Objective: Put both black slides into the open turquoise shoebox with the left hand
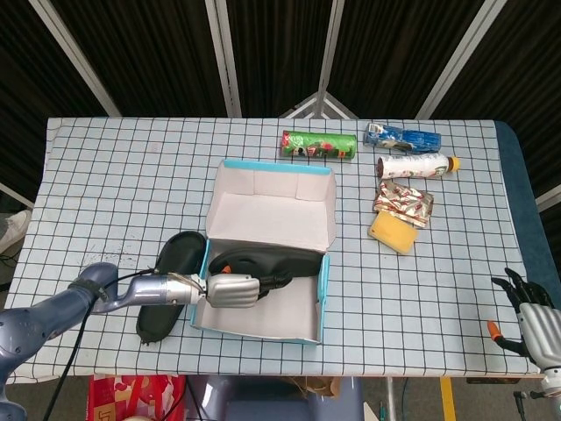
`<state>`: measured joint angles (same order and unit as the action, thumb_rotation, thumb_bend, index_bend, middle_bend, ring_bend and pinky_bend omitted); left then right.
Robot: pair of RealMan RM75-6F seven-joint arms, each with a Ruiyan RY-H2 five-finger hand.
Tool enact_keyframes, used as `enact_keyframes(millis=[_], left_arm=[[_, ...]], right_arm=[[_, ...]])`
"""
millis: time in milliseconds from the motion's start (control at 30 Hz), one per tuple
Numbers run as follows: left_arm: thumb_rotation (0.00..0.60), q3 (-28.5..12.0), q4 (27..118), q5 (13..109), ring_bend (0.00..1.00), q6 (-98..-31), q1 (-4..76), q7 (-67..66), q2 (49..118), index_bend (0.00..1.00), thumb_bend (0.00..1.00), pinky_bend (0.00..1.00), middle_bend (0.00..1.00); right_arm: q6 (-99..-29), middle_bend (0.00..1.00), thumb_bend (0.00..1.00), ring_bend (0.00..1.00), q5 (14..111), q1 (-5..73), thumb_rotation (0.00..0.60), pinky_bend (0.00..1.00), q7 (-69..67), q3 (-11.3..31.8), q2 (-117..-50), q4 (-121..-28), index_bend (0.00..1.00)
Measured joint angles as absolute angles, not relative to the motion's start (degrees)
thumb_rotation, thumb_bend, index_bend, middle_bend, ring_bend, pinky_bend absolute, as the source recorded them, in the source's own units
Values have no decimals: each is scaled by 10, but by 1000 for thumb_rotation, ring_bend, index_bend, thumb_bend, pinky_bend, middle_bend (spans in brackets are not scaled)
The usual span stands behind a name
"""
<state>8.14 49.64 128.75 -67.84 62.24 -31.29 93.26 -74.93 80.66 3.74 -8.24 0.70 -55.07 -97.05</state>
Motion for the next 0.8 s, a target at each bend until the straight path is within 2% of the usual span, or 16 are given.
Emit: enact_keyframes(millis=[233,433,800], left_arm=[[600,80,513,1274,0,-672,624,-332,920,134,248,0,18],[600,77,548,1259,0,-638,626,-366,900,47,194,0,0],[600,57,700,1211,0,-572,609,-467,842,37,190,0,0]], right_arm=[[-749,52,392,125,808,37,600,70,-83,7,-550,-971,172],[-748,52,392,125,808,38,600,70,-82,6,-550,-972,172],[-747,52,392,125,809,39,600,70,-81,7,-550,-973,188]])
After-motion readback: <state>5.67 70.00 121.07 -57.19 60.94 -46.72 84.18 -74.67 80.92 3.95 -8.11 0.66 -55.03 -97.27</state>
